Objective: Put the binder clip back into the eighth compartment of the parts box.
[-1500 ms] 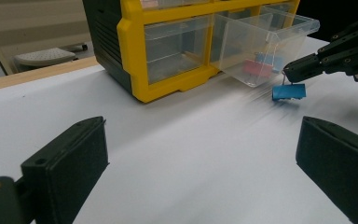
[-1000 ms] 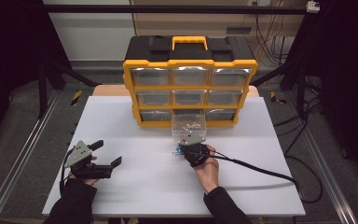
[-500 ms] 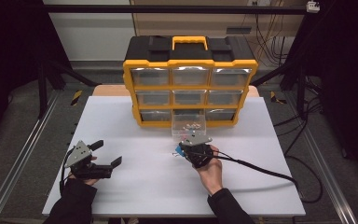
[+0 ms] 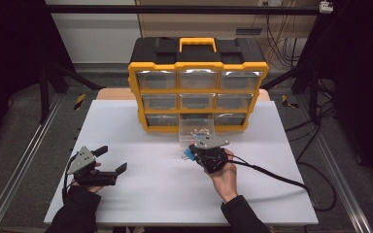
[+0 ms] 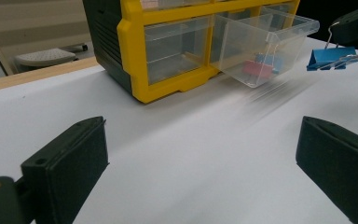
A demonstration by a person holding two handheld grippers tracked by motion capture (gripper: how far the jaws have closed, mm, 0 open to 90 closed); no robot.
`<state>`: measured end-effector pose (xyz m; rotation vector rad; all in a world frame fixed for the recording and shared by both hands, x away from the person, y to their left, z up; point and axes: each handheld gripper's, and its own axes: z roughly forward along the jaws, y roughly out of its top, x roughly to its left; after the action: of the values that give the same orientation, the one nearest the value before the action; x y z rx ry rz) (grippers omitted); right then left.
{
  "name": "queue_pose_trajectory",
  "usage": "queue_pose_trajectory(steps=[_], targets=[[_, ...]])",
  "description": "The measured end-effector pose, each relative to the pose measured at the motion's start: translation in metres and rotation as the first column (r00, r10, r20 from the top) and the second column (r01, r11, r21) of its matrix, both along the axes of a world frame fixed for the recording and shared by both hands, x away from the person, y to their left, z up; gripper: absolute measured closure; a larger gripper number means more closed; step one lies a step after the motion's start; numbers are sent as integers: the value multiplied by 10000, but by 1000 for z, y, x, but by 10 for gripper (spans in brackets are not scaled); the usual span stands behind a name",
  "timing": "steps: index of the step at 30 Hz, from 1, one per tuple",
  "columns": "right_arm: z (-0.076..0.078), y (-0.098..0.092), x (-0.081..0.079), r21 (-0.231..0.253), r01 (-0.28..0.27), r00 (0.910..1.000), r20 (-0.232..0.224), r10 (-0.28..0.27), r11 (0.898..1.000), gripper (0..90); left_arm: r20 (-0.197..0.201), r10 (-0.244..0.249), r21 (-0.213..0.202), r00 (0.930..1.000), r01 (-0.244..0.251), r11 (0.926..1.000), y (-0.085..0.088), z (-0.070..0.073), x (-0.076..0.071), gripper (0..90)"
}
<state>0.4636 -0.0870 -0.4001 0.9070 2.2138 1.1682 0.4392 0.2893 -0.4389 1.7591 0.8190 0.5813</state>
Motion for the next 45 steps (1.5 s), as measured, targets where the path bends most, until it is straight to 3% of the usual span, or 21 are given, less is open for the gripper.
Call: queue_pose_trajectory(steps=[25,45], targets=[[46,-32,8,1051,406,9977,505,-461,9936,895,-22,-16,13,10000,16,10000,0,0,0,13],[56,-40,37,1187,1129,9906,643,-1211,9865,894,-30,-15,1,10000,15,10000,0,-1,1,13]])
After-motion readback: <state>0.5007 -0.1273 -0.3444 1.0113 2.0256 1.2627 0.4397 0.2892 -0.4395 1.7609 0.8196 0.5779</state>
